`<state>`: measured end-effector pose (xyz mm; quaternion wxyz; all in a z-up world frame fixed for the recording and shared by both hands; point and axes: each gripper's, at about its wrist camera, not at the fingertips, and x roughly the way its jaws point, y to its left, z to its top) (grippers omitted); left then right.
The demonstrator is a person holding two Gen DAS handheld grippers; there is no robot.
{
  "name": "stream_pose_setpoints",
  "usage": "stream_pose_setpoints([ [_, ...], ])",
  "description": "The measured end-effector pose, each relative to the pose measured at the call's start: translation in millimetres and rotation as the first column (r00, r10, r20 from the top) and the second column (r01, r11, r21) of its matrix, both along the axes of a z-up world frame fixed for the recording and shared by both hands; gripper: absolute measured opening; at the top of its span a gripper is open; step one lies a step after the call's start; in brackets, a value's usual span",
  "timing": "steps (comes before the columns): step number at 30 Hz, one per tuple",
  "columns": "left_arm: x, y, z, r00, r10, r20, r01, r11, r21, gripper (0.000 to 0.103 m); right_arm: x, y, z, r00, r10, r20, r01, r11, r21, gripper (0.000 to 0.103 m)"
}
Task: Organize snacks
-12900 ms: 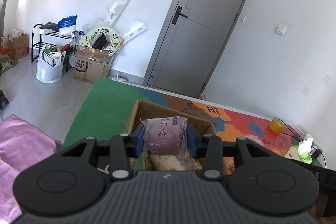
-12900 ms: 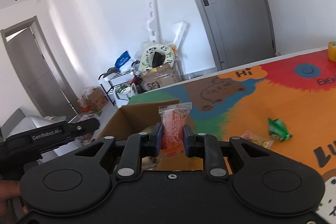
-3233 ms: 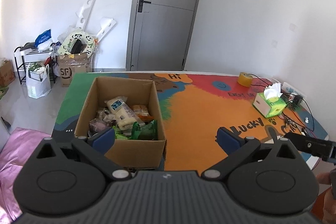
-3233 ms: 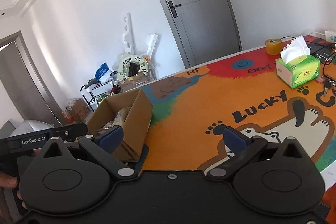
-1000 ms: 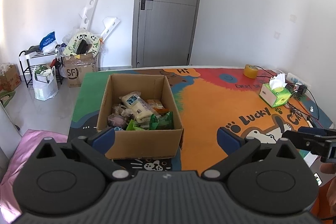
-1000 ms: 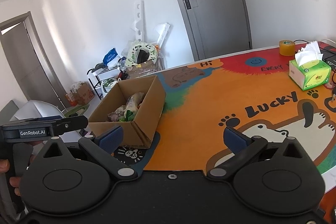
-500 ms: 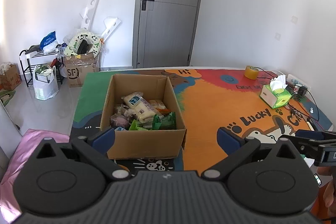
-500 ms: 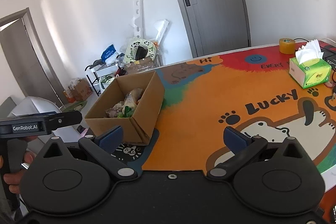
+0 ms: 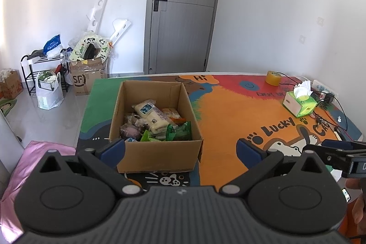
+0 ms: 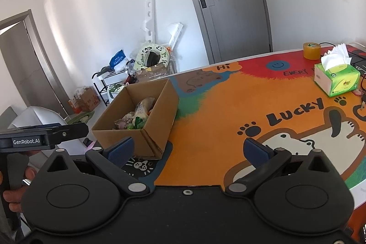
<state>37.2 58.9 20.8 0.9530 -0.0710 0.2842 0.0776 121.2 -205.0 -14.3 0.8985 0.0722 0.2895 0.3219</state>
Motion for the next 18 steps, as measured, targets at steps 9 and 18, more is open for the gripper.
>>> stream_pose_setpoints([
  [9,3.1,-2.6,-2.3,1.0,-0.007,-0.016,0.007,1.0,-0.005,0.103,1.6,-1.9,-1.1,1.0,-0.005,0.002,0.005,1.0,0.003,0.103],
  [18,2.9,-4.9,-3.4,1.0,-0.02,-0.01,0.02,1.0,0.002,0.103,3.1,-2.6,-1.3,1.0,-0.008,-0.005,0.008,1.0,-0.001,0.103],
])
